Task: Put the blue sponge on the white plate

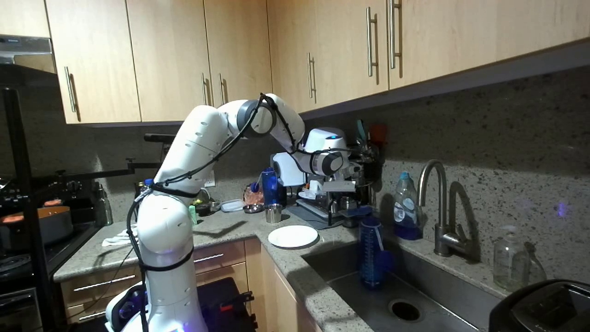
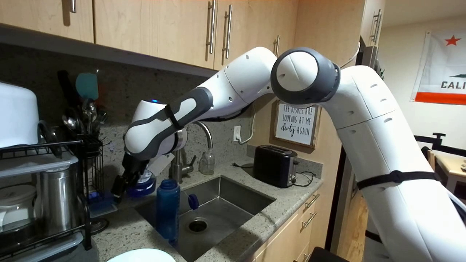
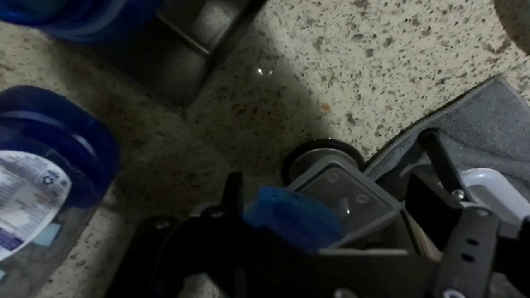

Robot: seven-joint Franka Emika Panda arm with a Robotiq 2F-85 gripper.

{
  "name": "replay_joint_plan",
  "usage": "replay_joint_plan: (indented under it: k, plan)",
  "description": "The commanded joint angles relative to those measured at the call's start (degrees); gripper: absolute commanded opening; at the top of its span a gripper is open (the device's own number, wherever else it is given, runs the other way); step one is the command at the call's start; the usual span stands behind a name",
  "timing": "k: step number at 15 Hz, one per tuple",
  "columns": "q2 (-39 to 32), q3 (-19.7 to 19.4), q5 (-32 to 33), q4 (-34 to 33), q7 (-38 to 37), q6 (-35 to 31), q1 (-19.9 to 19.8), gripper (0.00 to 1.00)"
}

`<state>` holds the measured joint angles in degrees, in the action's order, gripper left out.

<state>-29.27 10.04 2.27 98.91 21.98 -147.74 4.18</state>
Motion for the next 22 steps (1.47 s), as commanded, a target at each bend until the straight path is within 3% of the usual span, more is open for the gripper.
replay_joint_plan:
  k: [1,9,22]
  plan:
    - [-0.01,0.92,-3.35,0.54,-0.37,-3.77,-2.75,1.00]
    - [-3.55,5.13,-10.53,-4.01,3.05,-5.50,-7.81,1.00]
    - [-12.53,13.66,-18.17,-14.07,10.91,-2.09,-13.76,1.00]
